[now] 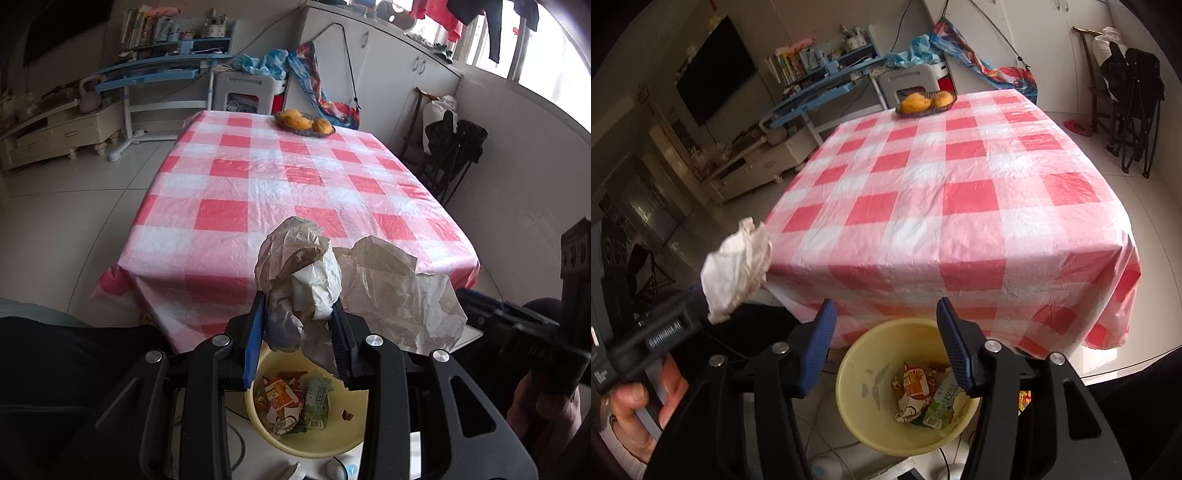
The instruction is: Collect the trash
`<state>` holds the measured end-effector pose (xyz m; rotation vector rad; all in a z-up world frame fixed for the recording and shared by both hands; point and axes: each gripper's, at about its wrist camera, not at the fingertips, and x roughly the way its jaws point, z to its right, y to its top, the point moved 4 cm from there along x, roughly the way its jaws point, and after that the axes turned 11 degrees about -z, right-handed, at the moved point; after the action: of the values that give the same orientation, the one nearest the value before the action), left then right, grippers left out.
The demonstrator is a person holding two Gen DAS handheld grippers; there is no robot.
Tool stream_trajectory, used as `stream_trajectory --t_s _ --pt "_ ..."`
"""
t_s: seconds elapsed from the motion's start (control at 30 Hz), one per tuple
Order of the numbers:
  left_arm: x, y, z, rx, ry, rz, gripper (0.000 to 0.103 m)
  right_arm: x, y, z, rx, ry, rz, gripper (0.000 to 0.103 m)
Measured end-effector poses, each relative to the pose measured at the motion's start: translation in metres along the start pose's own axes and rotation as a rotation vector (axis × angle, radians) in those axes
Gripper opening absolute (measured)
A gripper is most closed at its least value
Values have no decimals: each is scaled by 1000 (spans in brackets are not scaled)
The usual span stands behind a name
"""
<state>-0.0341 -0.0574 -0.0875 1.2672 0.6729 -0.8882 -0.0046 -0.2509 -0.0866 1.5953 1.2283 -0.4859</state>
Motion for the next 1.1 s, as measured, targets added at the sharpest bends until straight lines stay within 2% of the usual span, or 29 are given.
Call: stream_trajectory --t_s 0.17,0.27,0.37,0.43,0.57,0.73,0.83,1.1 --pt "19 -13 17 73 0 -90 32 -11 5 10 72 23 61 57" --pt "35 -23 24 110 -5 -172 34 -13 8 10 86 27 76 57" --pt "47 -31 29 142 8 -240 41 -14 9 11 86 26 78 58" --pt "49 -32 29 150 19 -250 48 -14 8 11 81 20 78 60" --pt "46 -29 24 132 23 -249 56 -15 9 11 78 13 80 61" --pt "39 -23 18 95 37 -200 63 -17 9 11 75 -2 101 63" --pt "29 -17 12 62 69 -128 72 -18 10 9 65 -18 120 66" --pt "2 -2 -8 -37 151 32 83 -18 14 0 16 -67 153 71"
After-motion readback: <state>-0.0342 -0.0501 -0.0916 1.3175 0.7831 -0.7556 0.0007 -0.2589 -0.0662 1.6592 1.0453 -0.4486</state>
